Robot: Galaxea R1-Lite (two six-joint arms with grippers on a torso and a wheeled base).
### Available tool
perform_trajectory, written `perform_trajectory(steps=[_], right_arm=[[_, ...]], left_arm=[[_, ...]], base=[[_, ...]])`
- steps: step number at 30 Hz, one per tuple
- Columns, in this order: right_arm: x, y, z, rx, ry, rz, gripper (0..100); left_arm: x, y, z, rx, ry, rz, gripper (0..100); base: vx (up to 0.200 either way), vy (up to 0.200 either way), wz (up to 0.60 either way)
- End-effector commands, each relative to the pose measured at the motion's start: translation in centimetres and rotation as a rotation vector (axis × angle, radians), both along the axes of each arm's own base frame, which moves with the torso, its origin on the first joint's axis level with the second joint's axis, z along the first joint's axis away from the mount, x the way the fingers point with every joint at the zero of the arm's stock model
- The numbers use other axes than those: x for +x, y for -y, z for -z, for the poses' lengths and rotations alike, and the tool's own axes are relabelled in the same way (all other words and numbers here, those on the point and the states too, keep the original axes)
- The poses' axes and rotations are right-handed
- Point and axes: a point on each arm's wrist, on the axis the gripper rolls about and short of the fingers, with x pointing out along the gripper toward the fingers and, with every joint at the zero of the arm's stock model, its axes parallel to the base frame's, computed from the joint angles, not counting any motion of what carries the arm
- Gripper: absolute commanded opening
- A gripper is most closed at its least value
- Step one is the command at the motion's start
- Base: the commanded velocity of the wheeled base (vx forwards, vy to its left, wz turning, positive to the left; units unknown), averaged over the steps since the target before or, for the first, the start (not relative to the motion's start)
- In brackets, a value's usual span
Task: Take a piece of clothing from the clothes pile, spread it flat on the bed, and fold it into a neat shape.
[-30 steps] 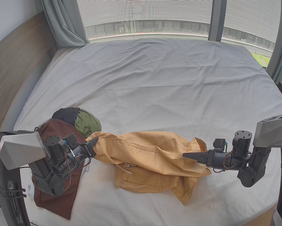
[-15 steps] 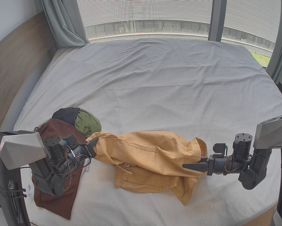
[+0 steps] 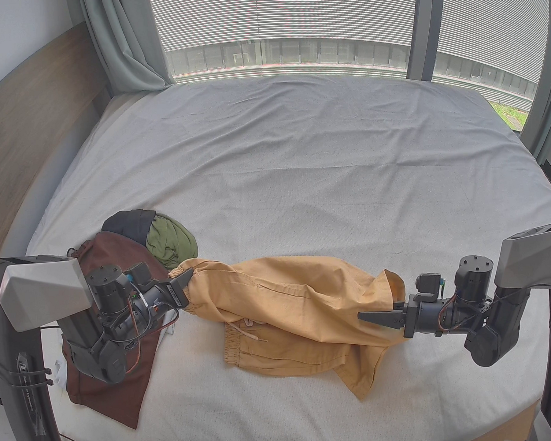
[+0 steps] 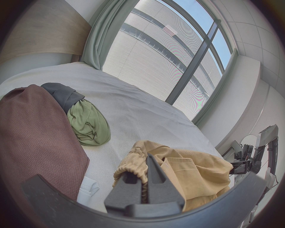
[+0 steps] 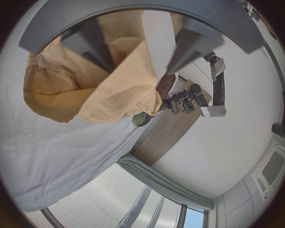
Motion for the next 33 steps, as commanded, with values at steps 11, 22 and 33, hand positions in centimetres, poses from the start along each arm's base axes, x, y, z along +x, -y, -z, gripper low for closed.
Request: perform_trajectory(steps=[11,22,33], right_arm=[[0.2,0.1,-0.5,0.003,0.019,0.01,0],[-0.8,0.1,-2.5,0.014,0.047,0.006,0],[-1.4,0.5,-5.2,0.038,0.121,0.016,0]], left_arm=[[0.0,0.1,0.2,0.001,-0.003,0.004,0],[0.4,0.3,-1.6,-0.02,0.058,0.006,0],[0.0,0.0,-5.8,-0.043,0.175,0.008,0]], base=[[0.0,0.0,0.0],[0.0,0.0,0.0],[0.0,0.0,0.0]])
